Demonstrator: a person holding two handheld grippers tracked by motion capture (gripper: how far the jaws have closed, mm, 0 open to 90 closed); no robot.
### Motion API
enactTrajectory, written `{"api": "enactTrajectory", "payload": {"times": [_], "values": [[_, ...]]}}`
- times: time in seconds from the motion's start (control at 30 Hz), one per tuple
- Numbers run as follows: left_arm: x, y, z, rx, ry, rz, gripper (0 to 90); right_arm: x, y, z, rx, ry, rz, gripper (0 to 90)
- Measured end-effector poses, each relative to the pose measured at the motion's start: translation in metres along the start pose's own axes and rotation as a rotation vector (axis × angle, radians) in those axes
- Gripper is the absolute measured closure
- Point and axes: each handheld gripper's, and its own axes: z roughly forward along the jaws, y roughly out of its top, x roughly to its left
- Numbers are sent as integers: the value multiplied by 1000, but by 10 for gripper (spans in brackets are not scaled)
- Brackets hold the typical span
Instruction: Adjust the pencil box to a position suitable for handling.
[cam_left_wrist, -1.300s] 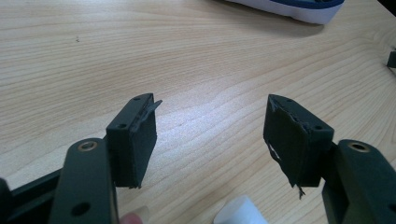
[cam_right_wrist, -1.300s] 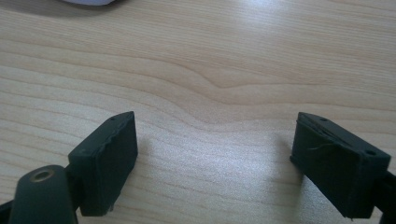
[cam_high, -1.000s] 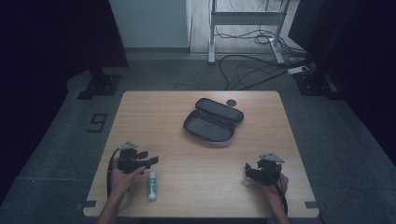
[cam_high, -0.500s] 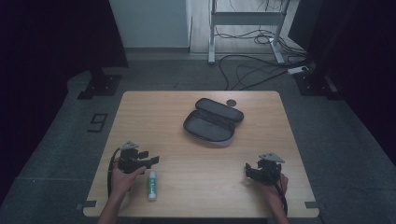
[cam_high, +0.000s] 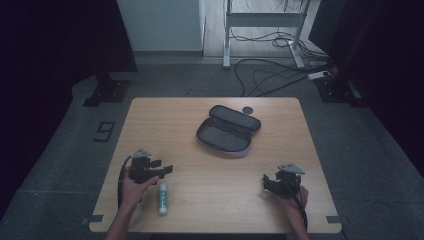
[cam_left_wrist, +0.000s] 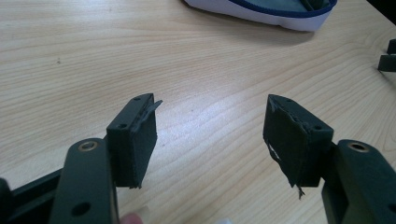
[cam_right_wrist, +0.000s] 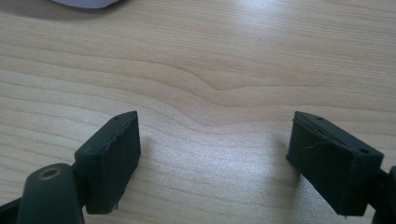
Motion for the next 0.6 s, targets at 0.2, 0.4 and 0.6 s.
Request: {"api": "enactTrajectory", "payload": {"times": [0.2,0.4,0.6], "values": [[-5,9,8,2,-5,7,354,0,1,1,-2,9,-9,176],[-9,21,16,9,8,19,356,0,4,4,-6,19,-21,194],[-16,37,25,16,-1,24,358,3,5,4,-14,33,-33,249]]}}
